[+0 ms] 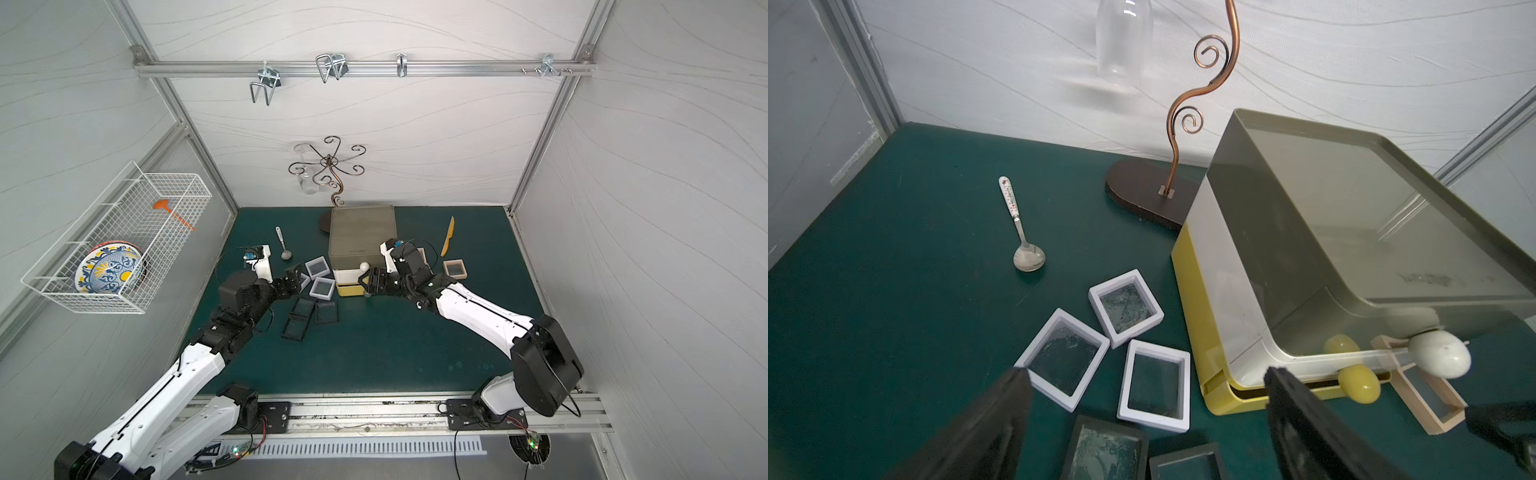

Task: Place the brooch boxes into the drawer by color
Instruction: Open the drawer in the storage box.

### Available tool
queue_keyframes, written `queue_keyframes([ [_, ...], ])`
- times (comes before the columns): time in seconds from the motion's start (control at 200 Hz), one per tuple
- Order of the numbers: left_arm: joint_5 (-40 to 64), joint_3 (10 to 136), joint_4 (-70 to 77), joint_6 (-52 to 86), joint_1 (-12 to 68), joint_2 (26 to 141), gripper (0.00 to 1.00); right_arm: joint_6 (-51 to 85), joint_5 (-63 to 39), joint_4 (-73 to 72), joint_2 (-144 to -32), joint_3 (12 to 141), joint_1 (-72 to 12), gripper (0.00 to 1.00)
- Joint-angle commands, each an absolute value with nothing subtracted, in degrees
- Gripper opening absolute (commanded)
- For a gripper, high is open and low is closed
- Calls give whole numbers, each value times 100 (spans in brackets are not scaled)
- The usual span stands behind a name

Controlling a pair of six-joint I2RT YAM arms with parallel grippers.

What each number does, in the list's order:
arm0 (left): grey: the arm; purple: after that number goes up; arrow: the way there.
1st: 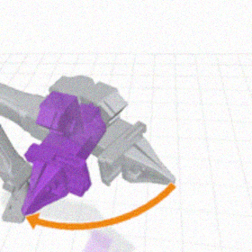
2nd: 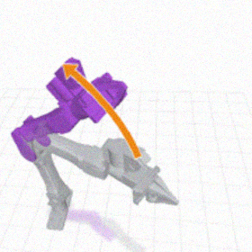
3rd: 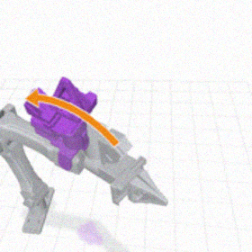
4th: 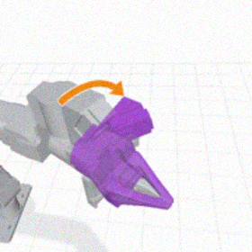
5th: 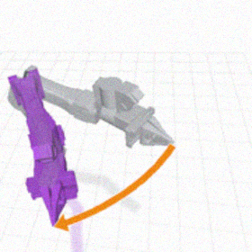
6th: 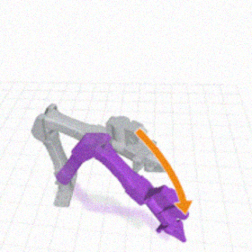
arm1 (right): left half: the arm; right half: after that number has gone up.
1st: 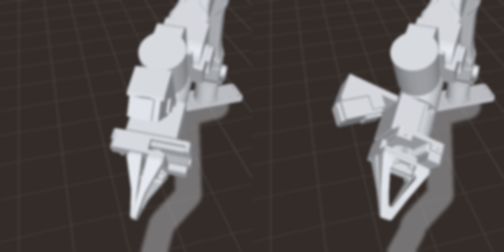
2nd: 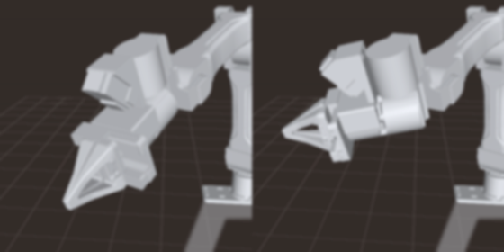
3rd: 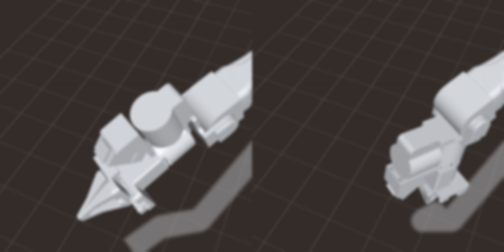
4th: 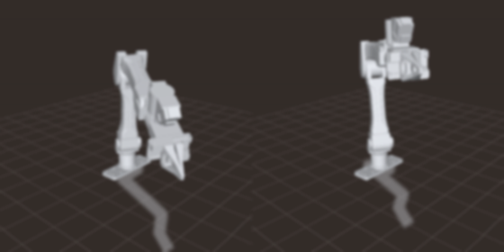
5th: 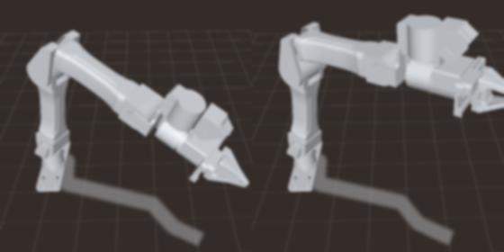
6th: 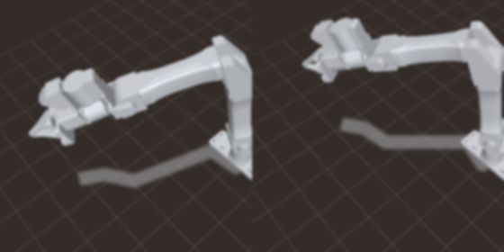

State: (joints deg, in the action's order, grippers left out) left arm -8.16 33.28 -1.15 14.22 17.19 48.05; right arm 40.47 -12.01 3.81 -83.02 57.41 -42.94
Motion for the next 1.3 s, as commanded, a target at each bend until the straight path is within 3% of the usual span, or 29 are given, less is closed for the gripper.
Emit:
queue_keyframes([
  [0.0,-632,3371,145,1516,1690,4798,92,4397,-1091,-77,-8437,5934,-4333,65],
  [0.175,-545,3343,161,1539,1688,4834,92,4471,-914,-24,-8713,6223,-4336,64],
  [0.615,-502,3270,263,1573,1688,4896,92,4635,-513,-113,-9066,6390,-4384,49],
  [0.851,-491,3285,258,1582,1688,4931,93,4625,-484,-173,-9066,6342,-4405,25],
  [1.296,-536,3392,72,1679,1689,4953,92,4550,-237,143,-8232,5571,-5058,25],
])
